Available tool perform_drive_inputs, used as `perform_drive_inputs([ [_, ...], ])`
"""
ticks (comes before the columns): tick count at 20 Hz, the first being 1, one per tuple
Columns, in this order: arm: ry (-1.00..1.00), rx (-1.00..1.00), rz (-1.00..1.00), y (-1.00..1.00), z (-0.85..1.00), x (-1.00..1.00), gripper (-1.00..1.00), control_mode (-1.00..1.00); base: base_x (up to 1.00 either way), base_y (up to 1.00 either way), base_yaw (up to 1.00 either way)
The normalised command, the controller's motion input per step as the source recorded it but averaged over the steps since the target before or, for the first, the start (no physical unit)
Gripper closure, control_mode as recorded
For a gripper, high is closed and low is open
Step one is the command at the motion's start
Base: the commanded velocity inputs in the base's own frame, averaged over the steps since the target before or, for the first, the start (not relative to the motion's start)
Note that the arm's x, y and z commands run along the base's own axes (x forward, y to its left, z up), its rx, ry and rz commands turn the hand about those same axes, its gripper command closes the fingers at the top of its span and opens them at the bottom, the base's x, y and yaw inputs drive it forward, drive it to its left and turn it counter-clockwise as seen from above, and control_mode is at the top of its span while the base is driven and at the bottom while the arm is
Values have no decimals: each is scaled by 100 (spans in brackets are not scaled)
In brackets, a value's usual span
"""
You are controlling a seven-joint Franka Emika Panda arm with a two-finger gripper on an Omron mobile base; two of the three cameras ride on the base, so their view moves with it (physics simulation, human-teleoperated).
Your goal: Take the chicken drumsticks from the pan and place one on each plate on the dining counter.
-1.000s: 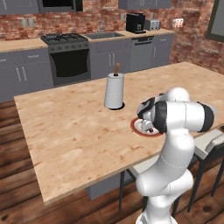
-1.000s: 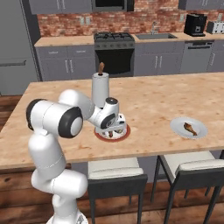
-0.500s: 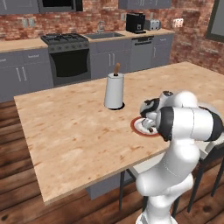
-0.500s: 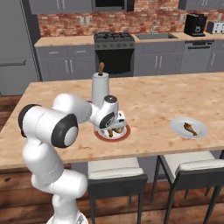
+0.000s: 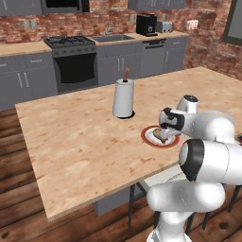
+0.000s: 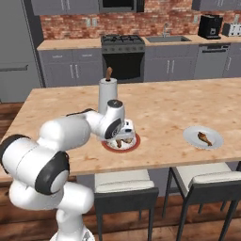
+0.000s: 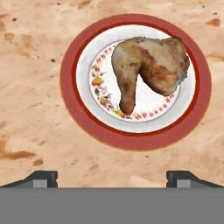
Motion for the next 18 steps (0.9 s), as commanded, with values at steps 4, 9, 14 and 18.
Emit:
perform_drive_inputs([
  [4, 0, 0, -17, 0, 14, -82, -100, -100, 0, 0, 0],
  [9, 0, 0, -13, 0, 18, -72, -100, -100, 0, 0, 0],
  [14, 0, 0, -8, 0, 19, -72, -100, -100, 0, 0, 0],
  [18, 0, 0, -7, 0, 20, -73, -100, -100, 0, 0, 0],
])
